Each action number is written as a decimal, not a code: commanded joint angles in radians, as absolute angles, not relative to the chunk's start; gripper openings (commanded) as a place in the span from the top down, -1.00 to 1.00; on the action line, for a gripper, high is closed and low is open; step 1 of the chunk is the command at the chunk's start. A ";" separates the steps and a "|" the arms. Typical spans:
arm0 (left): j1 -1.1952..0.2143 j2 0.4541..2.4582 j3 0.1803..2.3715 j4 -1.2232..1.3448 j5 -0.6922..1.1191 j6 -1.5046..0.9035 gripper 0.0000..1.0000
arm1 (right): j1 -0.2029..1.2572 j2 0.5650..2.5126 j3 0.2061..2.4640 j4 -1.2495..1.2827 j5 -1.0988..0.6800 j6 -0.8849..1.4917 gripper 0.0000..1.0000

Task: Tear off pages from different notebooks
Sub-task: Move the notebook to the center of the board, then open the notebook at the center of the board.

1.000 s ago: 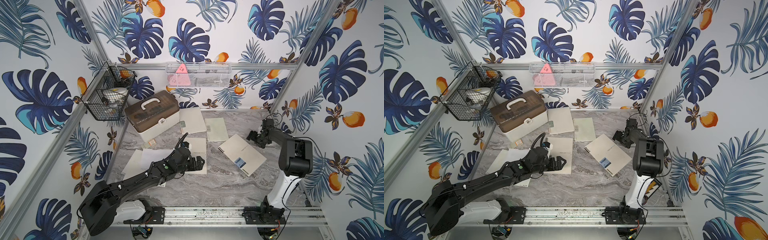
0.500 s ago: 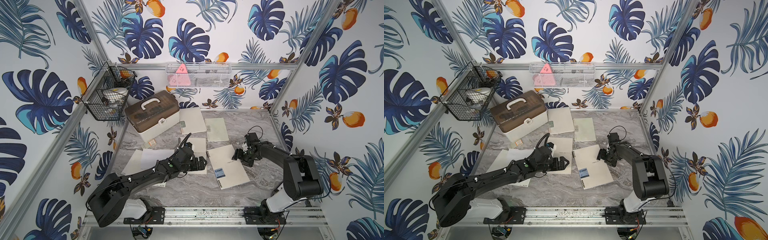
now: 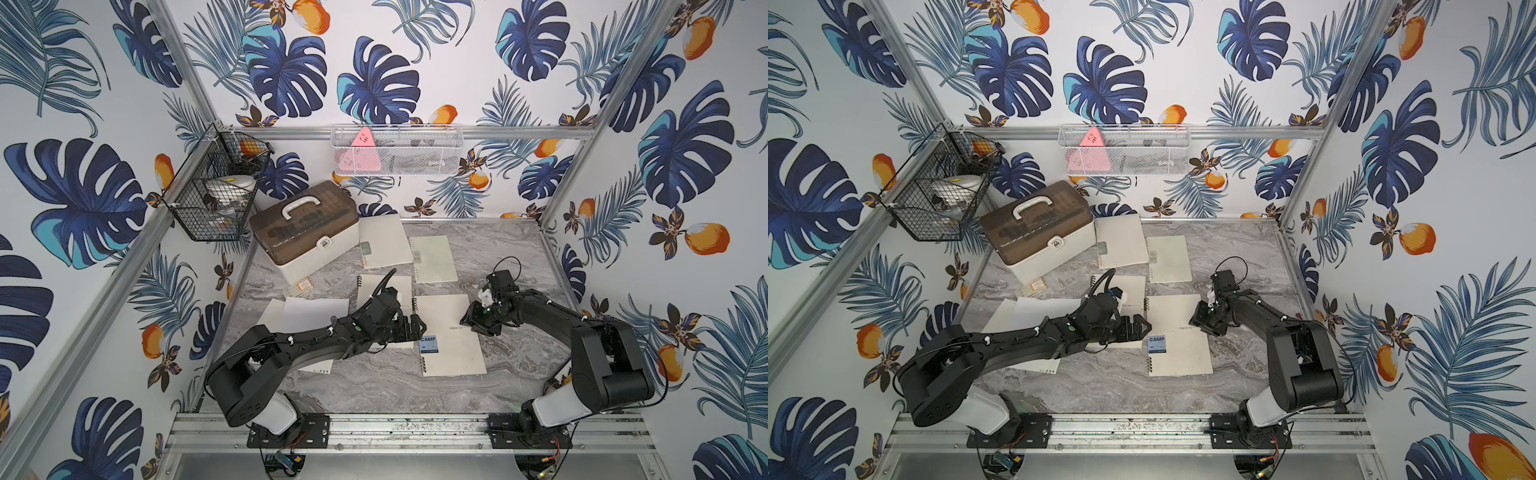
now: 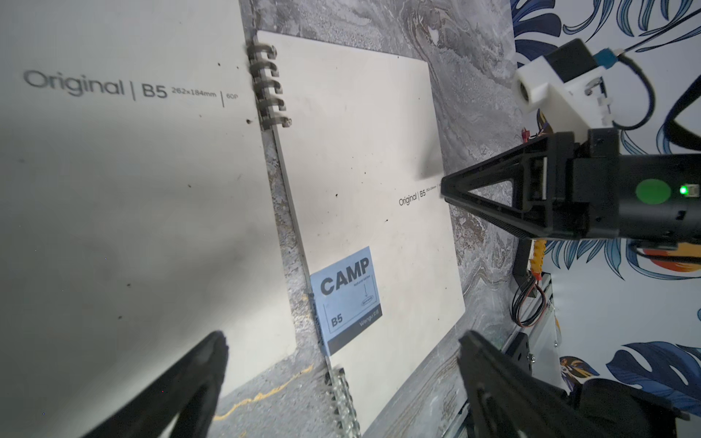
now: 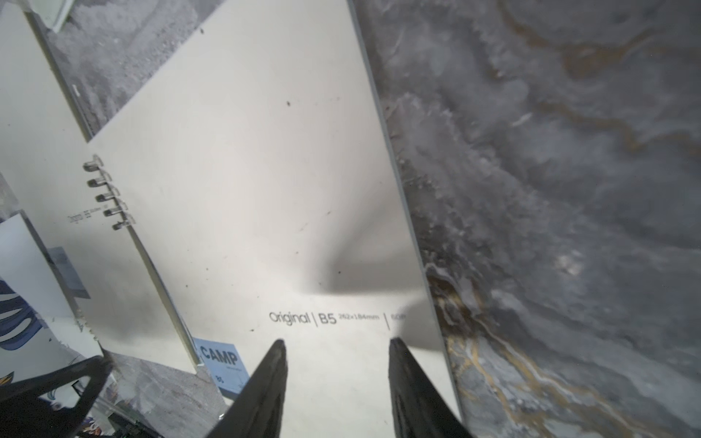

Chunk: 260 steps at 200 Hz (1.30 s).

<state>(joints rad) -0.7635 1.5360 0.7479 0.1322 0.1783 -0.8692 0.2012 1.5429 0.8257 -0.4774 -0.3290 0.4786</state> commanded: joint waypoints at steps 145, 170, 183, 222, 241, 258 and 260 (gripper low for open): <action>-0.863 1.784 0.831 0.236 0.159 -0.928 -0.98 | 0.189 1.487 0.796 -0.378 -0.441 0.466 -0.02; -0.862 1.781 0.825 0.241 0.162 -0.930 -0.98 | 0.189 1.479 0.788 -0.334 -0.518 0.495 -0.02; -0.862 1.770 0.823 0.233 0.157 -0.926 -0.98 | 0.189 1.480 0.796 -0.339 -0.530 0.494 -0.02; -0.858 1.709 0.793 0.240 0.162 -0.922 -0.98 | 0.189 1.431 0.793 -0.266 -0.630 0.548 -0.01; -0.838 1.658 0.737 0.326 0.205 -0.948 -0.98 | 0.197 1.412 0.785 -0.200 -0.705 0.595 -0.03; -0.814 1.599 0.665 0.419 0.237 -0.967 -0.98 | 0.206 1.402 0.774 -0.144 -0.753 0.634 -0.08; -0.810 1.591 0.659 0.426 0.239 -0.968 -0.98 | 0.208 1.401 0.773 -0.140 -0.757 0.638 -0.09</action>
<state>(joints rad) -0.8356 1.6539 0.7197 0.2802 0.1711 -0.9329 0.1955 1.4151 0.7830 -0.2504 -0.6140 0.5629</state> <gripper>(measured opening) 0.989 0.528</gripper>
